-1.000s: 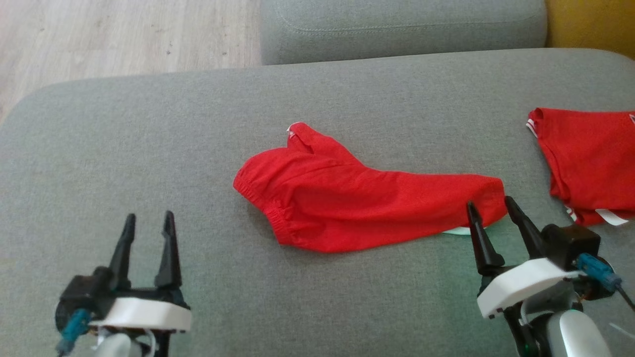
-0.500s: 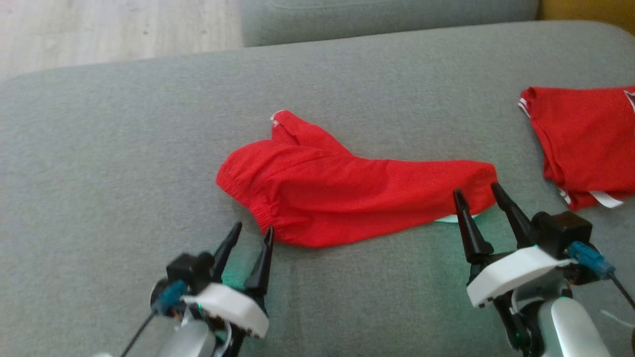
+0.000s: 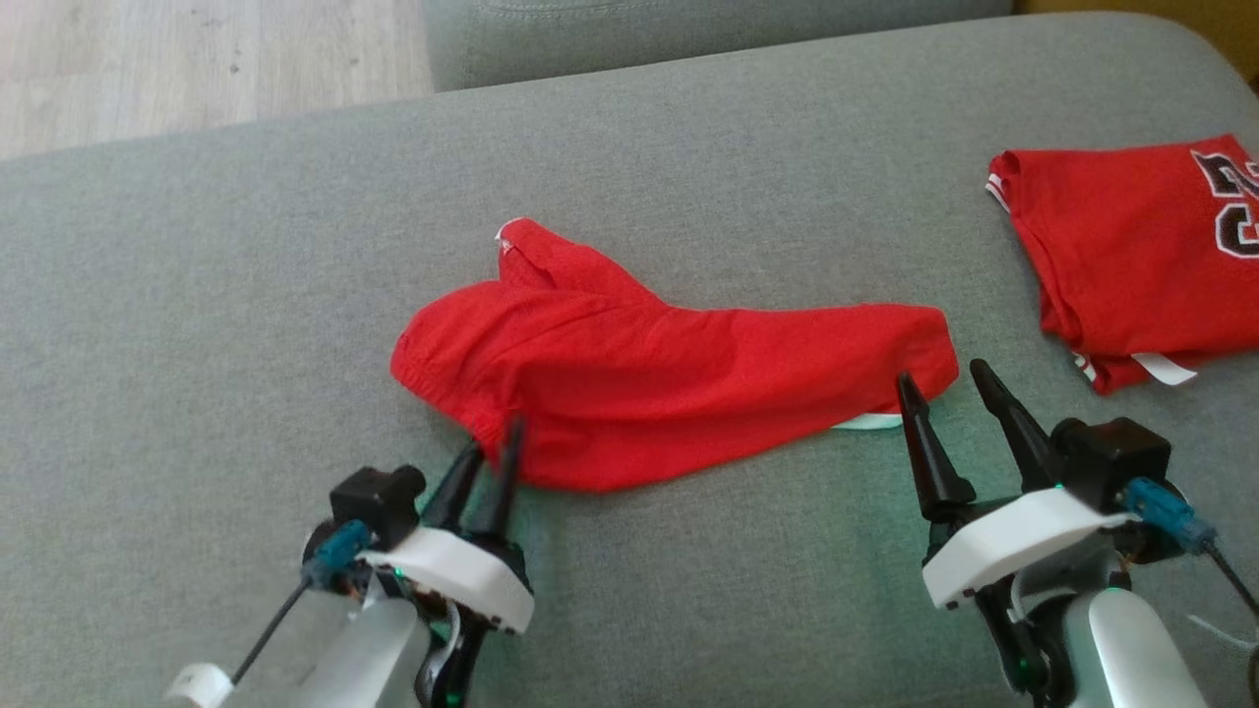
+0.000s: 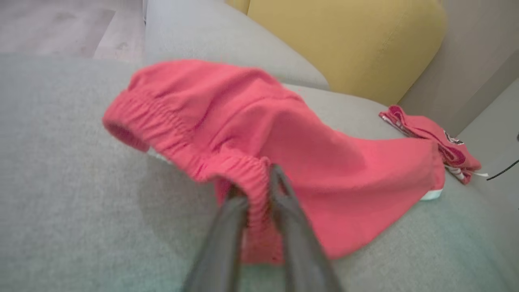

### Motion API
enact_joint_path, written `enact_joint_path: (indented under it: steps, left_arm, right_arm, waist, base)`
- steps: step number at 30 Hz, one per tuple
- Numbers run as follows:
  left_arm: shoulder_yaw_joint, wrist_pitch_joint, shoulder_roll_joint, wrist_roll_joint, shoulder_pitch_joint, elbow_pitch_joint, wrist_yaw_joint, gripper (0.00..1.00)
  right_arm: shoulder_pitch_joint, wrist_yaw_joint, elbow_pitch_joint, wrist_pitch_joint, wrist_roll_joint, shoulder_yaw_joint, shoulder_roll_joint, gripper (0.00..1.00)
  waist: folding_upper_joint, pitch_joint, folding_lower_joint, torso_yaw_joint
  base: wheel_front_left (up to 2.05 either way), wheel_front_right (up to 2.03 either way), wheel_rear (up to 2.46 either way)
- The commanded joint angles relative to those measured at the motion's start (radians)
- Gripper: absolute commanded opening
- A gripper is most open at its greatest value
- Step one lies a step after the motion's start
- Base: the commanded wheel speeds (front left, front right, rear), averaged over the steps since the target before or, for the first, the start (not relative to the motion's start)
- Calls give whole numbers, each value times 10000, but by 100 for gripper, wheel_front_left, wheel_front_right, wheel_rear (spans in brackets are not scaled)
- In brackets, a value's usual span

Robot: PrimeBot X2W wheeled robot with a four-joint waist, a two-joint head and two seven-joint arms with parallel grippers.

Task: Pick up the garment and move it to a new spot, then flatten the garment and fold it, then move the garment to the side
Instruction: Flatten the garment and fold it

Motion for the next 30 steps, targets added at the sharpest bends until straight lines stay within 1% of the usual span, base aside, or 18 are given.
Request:
enact_joint_path:
  steps: [1,4,6,8,9,14,16,17,19,22,27,30]
  left_arm:
    - [251,-210,214,92,-435,-503,-4,0]
    - [251,-278,207,-5,-185,-1176,-4,0]
    - [181,-65,265,-135,112,-1820,6,0]
    - [153,372,432,-265,489,-2658,125,0]
    - [153,372,432,-265,489,-2658,125,0]
    - [122,2136,992,-728,1601,-5094,808,0]
    - [289,2517,1188,-878,1788,-5830,1071,0]
    - [388,2588,1344,-780,1736,-5973,1196,0]
    - [597,2597,1489,-628,1420,-5803,1376,0]
    - [758,2588,1532,-365,553,-4709,1491,0]
    - [976,2226,1312,-210,-1074,-2623,1388,0]
    - [1043,1838,1290,56,-1957,-1492,1429,0]
  right_arm:
    - [-417,-7,-307,-150,111,274,-56,100]
    - [-363,-7,-321,-150,143,350,-48,100]
    - [-320,-7,-369,-137,156,357,-42,100]
    - [-278,-7,-427,-128,172,331,-39,100]
    - [-278,-7,-427,-128,172,331,-39,100]
    - [-239,-7,-560,-126,187,258,-36,100]
    - [-250,-7,-615,-139,182,231,-35,100]
    - [-264,-7,-646,-146,179,234,-34,100]
    - [-340,-7,-695,-165,189,272,-32,100]
    - [-531,-7,-748,-196,224,399,-29,100]
    - [-880,-7,-781,-248,255,532,-25,100]
    - [-1026,-7,-796,-281,243,552,-24,100]
  waist:
    - [0,-58,-1,21]
    - [0,-154,-1,46]
    - [0,-190,-1,68]
    - [0,-196,-1,103]
    - [0,-196,-1,103]
    - [0,-88,-1,156]
    - [0,4,-1,170]
    - [0,74,-1,164]
    - [0,254,-1,130]
    - [0,594,-1,9]
    - [0,1191,-1,-280]
    - [0,1492,-1,-438]
  base:
    - [0,0,0]
    - [0,0,0]
    - [0,0,0]
    - [0,0,0]
    - [0,0,0]
    - [0,0,0]
    - [0,0,0]
    - [0,0,0]
    - [0,0,0]
    - [0,0,0]
    - [0,0,0]
    - [0,0,0]
